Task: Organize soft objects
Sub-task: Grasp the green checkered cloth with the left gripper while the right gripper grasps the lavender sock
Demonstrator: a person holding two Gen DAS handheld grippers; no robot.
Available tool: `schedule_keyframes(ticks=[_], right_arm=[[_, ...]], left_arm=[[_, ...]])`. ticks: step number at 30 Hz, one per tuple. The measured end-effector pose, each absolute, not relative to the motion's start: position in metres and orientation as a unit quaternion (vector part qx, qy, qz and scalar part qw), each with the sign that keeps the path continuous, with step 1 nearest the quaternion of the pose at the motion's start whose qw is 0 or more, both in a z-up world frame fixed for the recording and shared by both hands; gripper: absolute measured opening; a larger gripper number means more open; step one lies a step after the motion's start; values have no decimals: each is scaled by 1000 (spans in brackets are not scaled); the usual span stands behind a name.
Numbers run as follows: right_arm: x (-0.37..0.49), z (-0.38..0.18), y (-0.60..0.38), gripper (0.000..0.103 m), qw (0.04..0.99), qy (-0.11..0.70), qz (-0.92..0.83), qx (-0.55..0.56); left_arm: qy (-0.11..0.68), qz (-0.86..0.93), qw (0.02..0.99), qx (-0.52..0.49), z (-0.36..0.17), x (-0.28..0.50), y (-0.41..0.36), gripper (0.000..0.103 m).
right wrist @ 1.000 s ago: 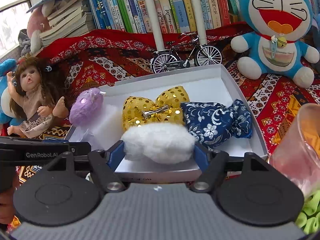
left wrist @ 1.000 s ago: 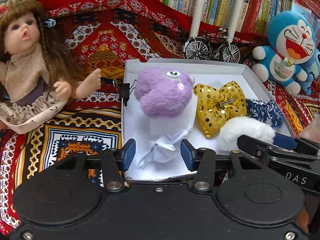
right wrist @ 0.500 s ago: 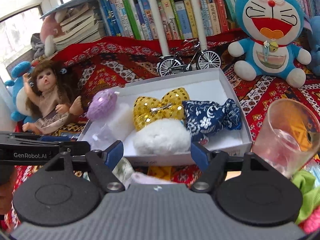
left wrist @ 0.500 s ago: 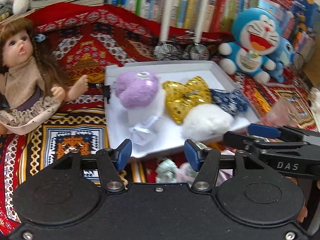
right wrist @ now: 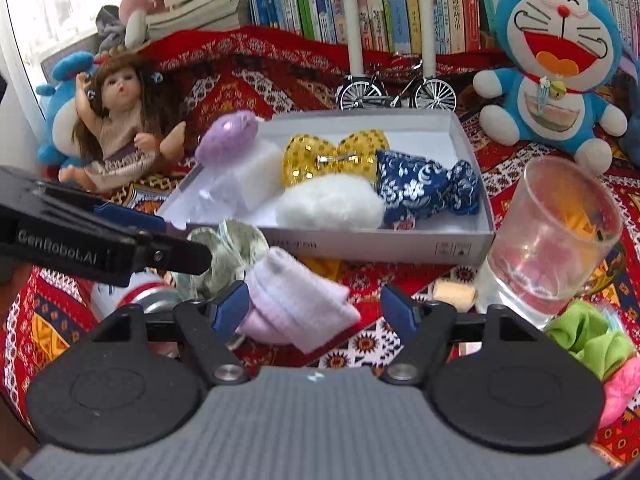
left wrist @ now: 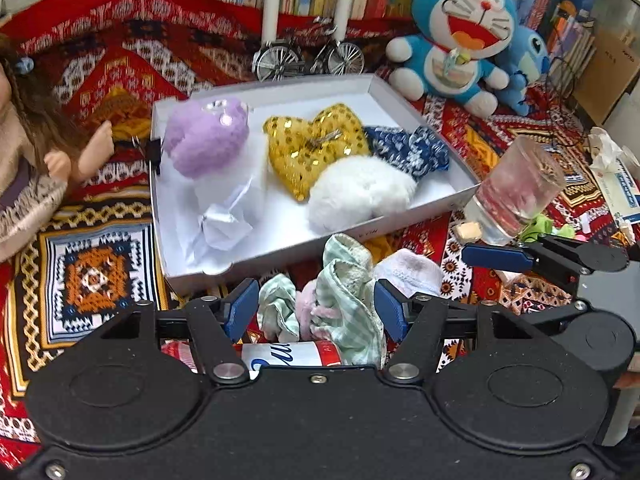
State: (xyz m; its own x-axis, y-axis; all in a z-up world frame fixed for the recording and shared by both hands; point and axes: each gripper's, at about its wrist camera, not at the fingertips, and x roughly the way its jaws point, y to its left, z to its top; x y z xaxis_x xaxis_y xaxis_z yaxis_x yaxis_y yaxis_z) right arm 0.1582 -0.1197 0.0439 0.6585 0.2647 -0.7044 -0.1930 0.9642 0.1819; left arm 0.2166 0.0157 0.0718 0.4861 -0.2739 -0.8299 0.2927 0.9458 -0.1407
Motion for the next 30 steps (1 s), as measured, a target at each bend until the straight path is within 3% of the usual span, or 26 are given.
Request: schedule_keyframes(ticks=[6, 13, 19, 21, 30], right_arm=[[159, 36, -120, 82, 911, 386, 138, 51], [161, 27, -116, 78, 907, 388, 151, 58], [154, 33, -114, 48, 911, 378, 153, 54], [151, 36, -113, 31, 916, 371, 145, 49], [142, 50, -119, 29, 927, 349, 126, 49]], left_arm=[[498, -166, 851, 5, 59, 223, 11, 54], [492, -157, 856, 10, 58, 224, 11, 27], [475, -154, 866, 3, 66, 218, 14, 15], [460, -152, 875, 9, 70, 212, 12, 11], [400, -144, 903, 56, 87, 184, 0, 10]])
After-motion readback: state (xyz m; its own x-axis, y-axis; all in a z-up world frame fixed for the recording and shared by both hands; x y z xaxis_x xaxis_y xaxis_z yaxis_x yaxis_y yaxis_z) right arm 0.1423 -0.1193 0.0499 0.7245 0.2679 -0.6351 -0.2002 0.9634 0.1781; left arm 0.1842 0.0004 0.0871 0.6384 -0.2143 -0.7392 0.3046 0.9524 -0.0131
